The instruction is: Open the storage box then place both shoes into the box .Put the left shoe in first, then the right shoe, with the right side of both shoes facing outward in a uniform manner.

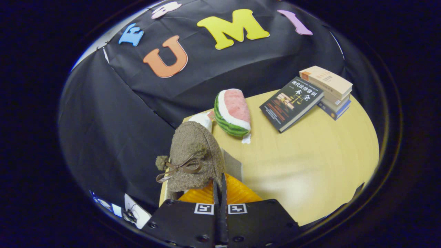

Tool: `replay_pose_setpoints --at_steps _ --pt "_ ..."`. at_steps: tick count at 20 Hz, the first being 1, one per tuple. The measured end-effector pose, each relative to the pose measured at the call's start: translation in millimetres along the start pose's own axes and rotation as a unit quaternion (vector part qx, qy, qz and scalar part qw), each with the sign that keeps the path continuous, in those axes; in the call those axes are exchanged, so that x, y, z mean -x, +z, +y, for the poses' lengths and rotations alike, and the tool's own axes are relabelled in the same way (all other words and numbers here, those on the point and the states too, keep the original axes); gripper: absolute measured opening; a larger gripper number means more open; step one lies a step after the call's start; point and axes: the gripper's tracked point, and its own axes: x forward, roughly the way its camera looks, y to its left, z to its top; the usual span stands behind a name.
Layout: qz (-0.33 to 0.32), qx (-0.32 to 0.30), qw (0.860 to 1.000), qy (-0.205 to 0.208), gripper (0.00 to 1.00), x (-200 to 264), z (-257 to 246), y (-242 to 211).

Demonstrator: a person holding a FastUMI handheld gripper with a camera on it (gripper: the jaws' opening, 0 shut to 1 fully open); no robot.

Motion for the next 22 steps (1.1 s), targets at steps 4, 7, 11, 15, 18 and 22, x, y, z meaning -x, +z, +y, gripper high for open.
replay_pose_setpoints --at_steps 4,7,11,15,18,22 --pt "-0.005 0.0 0.999 -0.032 0.0 -38.0 25.0 -20.4" --pt "-0.024 0.01 0.997 -0.069 0.0 -55.9 21.2 -35.1" --pt "-0.03 0.016 0.991 -0.131 0.0 -73.5 -0.7 -55.7" --pt "-0.036 0.036 0.981 -0.187 0.0 -76.7 -16.9 -68.0" --pt "-0.02 0.06 0.976 -0.206 0.02 -88.0 -18.5 -80.7" --pt "0.01 0.065 0.972 -0.225 0.09 -92.5 -22.1 -96.1"
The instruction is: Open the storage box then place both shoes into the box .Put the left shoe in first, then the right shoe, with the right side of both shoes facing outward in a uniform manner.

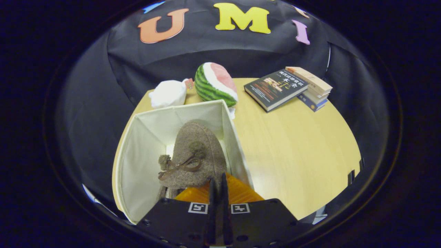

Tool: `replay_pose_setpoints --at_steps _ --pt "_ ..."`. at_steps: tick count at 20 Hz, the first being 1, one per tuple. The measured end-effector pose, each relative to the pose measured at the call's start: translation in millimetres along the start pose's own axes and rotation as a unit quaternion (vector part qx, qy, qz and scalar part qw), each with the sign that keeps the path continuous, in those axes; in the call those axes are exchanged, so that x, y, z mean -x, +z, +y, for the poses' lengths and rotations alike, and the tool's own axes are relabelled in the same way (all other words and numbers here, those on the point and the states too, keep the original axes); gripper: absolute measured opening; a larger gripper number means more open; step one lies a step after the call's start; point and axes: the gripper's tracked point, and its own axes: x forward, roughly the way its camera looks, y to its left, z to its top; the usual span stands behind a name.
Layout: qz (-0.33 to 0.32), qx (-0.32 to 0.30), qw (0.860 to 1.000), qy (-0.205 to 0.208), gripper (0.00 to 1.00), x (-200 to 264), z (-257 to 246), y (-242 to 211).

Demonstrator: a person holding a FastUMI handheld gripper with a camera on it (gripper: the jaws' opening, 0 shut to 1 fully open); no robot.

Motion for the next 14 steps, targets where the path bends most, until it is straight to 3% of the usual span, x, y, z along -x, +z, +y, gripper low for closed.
replay_pose_setpoints --at_steps 4,8,14 --pt "0.02 -0.004 1.0 0.007 0.1 3.5 0.4 -6.2" --pt "0.024 -0.014 1.0 0.008 0.24 15.0 -1.4 -6.8" --pt "-0.002 -0.005 1.0 0.02 0.3 34.9 -0.2 6.7"
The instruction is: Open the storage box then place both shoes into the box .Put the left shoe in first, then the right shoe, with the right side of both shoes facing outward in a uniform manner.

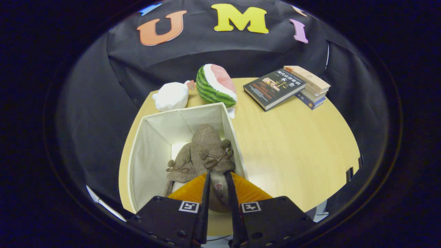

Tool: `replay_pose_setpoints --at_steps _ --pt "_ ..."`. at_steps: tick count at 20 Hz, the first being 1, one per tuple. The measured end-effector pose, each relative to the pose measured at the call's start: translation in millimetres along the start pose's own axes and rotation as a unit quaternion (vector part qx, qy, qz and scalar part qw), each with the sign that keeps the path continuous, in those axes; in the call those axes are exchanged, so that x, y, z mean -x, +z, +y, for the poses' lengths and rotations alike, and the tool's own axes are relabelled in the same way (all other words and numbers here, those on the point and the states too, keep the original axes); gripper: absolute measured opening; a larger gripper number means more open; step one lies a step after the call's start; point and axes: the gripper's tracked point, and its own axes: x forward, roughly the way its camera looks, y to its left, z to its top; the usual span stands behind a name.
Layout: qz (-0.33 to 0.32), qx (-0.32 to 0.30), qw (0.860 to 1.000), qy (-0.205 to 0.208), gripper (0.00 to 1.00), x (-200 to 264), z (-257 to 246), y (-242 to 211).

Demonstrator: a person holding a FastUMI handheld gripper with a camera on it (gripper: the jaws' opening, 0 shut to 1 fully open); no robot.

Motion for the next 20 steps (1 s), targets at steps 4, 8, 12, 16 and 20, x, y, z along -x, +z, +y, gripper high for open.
replay_pose_setpoints --at_steps 4,8,12,16,20 --pt "-0.041 0.046 0.996 0.064 0.53 19.7 6.8 18.5" --pt "-0.11 0.065 0.989 0.08 0.96 54.5 -19.9 32.9" --pt "-0.188 0.056 0.977 0.084 0.96 87.8 -63.2 38.1" --pt "-0.294 0.069 0.95 0.079 0.96 117.0 -112.3 35.5" --pt "-0.385 0.069 0.918 0.066 0.96 145.3 -149.6 16.5"
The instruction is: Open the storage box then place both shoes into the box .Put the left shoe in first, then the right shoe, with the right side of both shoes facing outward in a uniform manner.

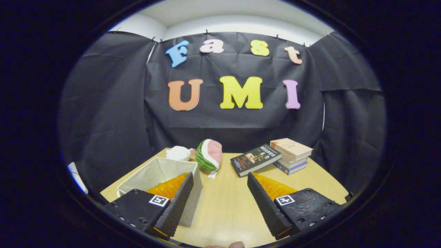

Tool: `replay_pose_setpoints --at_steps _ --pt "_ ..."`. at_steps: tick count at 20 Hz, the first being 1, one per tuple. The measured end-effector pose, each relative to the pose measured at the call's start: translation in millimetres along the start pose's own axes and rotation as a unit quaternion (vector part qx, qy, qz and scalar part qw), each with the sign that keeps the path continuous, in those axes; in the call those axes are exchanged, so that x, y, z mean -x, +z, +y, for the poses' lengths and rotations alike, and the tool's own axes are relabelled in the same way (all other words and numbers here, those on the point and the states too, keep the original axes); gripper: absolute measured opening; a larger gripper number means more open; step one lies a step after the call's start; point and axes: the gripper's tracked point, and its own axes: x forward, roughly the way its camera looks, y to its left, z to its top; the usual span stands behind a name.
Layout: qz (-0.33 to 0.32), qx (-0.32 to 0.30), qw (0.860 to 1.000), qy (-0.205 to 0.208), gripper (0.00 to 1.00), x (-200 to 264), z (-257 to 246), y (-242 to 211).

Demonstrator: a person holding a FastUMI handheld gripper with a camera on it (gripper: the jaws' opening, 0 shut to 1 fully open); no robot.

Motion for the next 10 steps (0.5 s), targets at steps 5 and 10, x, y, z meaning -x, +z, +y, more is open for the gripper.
replay_pose_setpoints --at_steps 5,10 --pt "-0.052 -0.02 0.998 0.017 0.96 38.9 -3.7 -8.3" --pt "-0.063 -0.007 0.998 0.02 0.96 52.6 -0.1 -36.0"
